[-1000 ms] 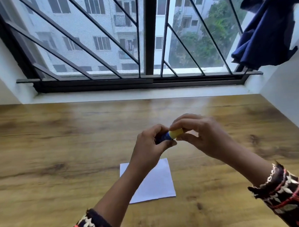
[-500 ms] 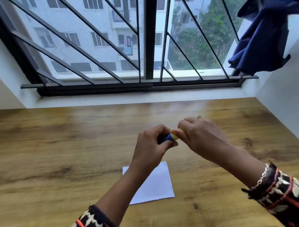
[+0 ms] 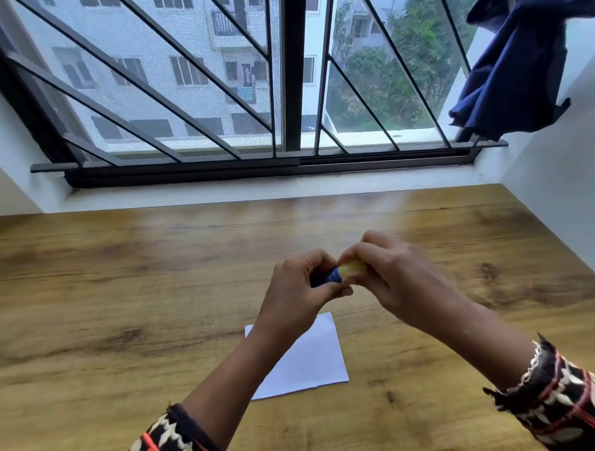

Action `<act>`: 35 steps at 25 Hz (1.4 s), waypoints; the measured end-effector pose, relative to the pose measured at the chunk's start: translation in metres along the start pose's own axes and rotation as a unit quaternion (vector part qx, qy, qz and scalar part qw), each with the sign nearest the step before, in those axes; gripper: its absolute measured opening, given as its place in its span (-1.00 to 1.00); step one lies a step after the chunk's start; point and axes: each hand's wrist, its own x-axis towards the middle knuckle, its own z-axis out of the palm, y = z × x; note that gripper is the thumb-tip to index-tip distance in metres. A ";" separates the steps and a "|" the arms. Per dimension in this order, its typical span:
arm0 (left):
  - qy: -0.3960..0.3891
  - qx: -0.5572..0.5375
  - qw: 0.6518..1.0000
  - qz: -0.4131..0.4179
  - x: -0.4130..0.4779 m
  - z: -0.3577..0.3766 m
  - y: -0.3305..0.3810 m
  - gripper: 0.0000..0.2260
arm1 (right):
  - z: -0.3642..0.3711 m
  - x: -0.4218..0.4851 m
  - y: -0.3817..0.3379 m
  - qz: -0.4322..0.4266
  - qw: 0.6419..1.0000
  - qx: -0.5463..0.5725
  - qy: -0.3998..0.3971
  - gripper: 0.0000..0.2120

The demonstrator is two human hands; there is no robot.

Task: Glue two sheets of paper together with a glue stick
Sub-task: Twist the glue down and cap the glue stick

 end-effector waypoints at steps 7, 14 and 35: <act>0.009 0.034 0.999 0.006 -0.002 0.008 -0.009 -0.86 | 0.007 -0.002 -0.011 0.067 0.994 -0.085 -0.023 -0.67; -0.017 -0.008 1.000 0.001 0.006 -0.001 -0.013 -0.85 | 0.011 -0.006 -0.008 0.048 0.996 -0.070 0.002 -0.82; 0.076 -0.021 0.996 0.033 -0.019 0.021 -0.033 -0.86 | 0.061 -0.020 -0.014 0.150 0.963 0.180 0.136 -0.77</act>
